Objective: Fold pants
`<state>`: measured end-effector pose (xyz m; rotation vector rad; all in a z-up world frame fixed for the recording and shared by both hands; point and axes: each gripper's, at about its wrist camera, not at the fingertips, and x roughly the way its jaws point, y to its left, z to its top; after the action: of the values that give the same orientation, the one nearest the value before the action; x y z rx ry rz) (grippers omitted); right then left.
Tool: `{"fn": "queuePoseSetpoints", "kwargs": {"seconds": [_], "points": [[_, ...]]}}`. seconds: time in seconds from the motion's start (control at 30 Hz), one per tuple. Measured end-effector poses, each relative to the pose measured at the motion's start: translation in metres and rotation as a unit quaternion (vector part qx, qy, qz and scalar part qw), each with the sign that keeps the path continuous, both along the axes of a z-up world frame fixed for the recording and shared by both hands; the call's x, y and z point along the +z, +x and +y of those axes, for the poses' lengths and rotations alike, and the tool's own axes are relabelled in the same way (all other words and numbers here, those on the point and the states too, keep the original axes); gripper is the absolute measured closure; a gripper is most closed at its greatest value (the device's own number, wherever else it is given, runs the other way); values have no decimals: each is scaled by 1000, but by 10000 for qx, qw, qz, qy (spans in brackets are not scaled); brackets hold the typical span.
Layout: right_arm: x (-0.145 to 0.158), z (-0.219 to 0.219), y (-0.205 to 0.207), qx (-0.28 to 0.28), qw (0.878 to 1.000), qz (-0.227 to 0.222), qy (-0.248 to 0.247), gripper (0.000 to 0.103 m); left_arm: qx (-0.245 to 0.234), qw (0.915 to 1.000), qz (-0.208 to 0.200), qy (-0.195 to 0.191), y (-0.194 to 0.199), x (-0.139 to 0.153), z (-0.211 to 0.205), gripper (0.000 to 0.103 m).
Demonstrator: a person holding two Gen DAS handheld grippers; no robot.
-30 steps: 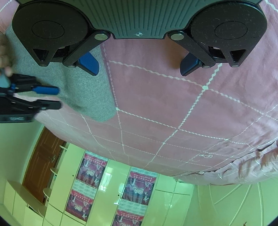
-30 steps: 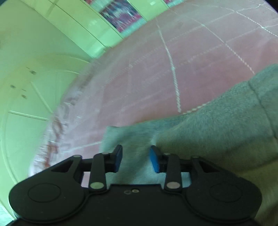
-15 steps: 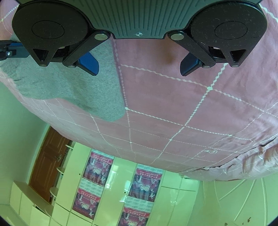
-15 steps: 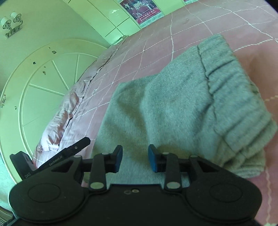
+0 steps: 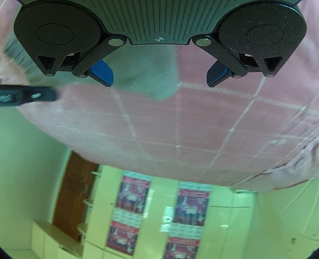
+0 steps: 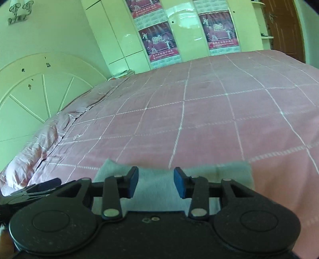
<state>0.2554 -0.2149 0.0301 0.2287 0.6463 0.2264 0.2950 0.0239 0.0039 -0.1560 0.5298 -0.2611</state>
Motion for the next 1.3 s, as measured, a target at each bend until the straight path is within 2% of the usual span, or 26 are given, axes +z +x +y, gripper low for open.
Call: {"fn": "queuePoseSetpoints", "kwargs": {"seconds": [0.07,0.17,0.23,0.3,0.33,0.37,0.5,0.53,0.57,0.6,0.67,0.7,0.83,0.93,0.97,1.0,1.17,1.3], "points": [[-8,9,19,88,9998,116,-149,83,-148,9999,-10,38,13,6,-14,4],[-34,20,33,115,9966,497,-647,88,93,9953,368,894,32,-10,-36,4],[-54,20,36,143,9930,709,-936,94,243,9895,834,1151,43,-35,-38,4],[-61,15,34,116,9931,694,-941,97,220,9903,1118,795,45,-53,-27,2],[-61,15,34,111,9929,685,-963,98,264,9914,1151,563,44,-56,-20,0],[-59,16,33,93,9925,681,-1015,99,255,9916,1168,499,43,-55,-16,0],[-43,5,24,-84,9935,557,-991,97,228,9917,1087,651,29,-42,-8,0],[-33,-6,14,-82,9967,312,-747,92,254,9923,1011,674,23,-36,-3,0],[-23,-20,4,-72,9989,72,-462,77,273,9930,927,675,16,-30,1,0],[-15,-34,-8,-138,9996,-76,-249,70,265,9939,870,616,7,-25,8,0],[-9,-70,-31,-267,9990,-124,337,47,162,9959,801,397,-7,-20,24,0],[-11,-88,-41,-292,9971,-110,689,42,107,9964,794,273,-15,-21,30,0],[-38,-140,-63,-447,9899,478,1259,41,-181,9925,1178,-261,-26,-35,48,0],[-65,-159,-74,-476,9768,861,1901,40,-351,9881,1405,-516,-32,-48,45,0],[-73,-160,-76,-532,9737,992,1982,32,-362,9864,1478,-620,-34,-52,43,0],[-81,-161,-76,-576,9705,1104,2065,28,-354,9850,1533,-706,-35,-56,42,0],[-103,-172,-77,-579,9447,1073,3046,25,-351,9786,1681,-1137,-29,-69,42,0],[-110,-166,-61,-186,9348,1269,3313,25,-468,9719,1781,-1467,-18,-78,43,0]]}}
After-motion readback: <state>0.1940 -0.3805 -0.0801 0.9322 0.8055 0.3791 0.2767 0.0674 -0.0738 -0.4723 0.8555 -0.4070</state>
